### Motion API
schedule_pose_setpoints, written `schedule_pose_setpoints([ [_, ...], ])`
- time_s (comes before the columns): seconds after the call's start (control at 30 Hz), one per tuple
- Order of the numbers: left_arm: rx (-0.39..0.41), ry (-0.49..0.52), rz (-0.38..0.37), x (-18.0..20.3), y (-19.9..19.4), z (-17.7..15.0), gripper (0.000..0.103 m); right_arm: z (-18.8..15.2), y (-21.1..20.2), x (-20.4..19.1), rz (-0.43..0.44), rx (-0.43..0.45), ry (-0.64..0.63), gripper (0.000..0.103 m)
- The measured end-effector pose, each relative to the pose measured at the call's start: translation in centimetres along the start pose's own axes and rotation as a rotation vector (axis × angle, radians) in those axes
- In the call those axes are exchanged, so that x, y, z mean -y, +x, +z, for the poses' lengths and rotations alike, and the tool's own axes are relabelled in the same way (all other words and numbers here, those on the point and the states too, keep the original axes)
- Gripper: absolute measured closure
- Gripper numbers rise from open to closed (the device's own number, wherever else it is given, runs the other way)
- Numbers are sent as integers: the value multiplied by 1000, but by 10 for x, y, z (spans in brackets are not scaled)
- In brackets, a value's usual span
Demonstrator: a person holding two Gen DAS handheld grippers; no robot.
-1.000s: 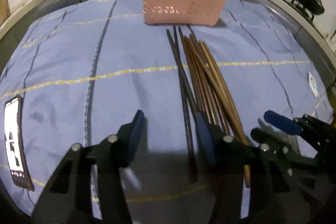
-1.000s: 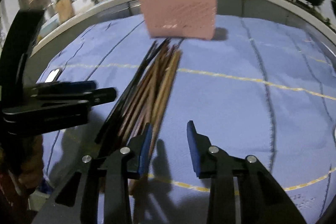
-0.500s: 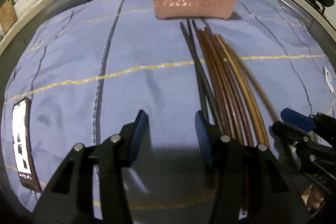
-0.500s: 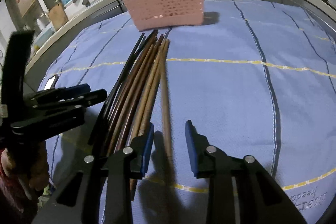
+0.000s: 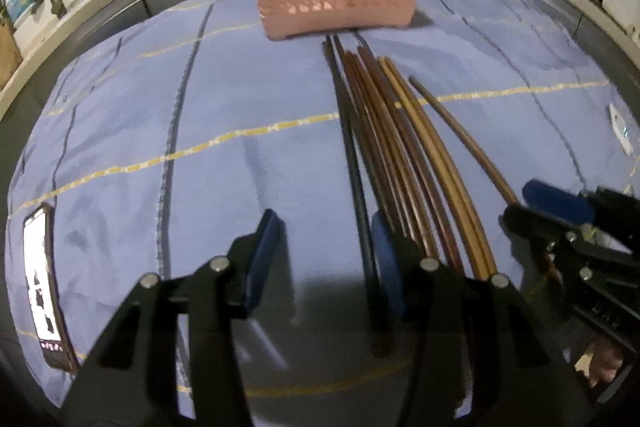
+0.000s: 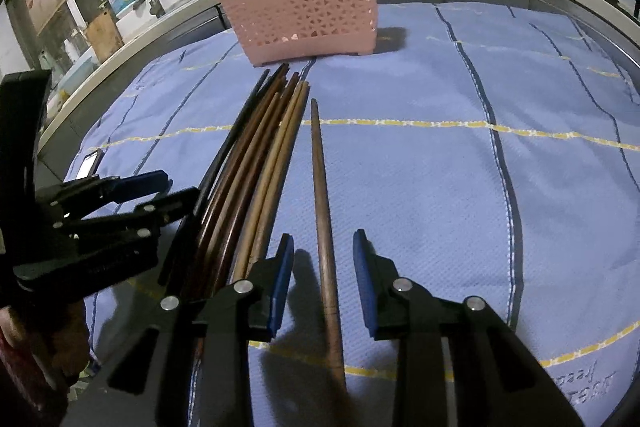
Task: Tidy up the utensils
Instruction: 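Lower the right tool onto the chopsticks and grasp one light chopstick, then grasp a dark chopstick with the left tool while the right tool lifts its chopstick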
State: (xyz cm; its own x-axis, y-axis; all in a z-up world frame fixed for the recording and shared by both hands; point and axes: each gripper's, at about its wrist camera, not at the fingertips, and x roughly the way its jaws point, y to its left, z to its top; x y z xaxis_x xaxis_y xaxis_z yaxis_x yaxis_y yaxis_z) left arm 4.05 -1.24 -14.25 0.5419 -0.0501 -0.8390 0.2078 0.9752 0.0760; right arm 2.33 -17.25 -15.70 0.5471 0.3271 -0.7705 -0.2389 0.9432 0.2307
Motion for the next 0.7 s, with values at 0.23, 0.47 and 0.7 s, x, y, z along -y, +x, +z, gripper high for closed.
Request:
schedule_pose_setpoints([
  [0.23, 13, -2, -32, -1, 1, 8, 97, 5, 3, 6, -13, 9, -13, 79],
  [0.47, -4, 21, -70, -13, -10, -13, 97, 10, -3, 28, -17, -4, 32, 81],
  [0.7, 2, 91, 7, -5, 5, 13, 75, 42, 18, 20, -11, -63, -51, 80],
])
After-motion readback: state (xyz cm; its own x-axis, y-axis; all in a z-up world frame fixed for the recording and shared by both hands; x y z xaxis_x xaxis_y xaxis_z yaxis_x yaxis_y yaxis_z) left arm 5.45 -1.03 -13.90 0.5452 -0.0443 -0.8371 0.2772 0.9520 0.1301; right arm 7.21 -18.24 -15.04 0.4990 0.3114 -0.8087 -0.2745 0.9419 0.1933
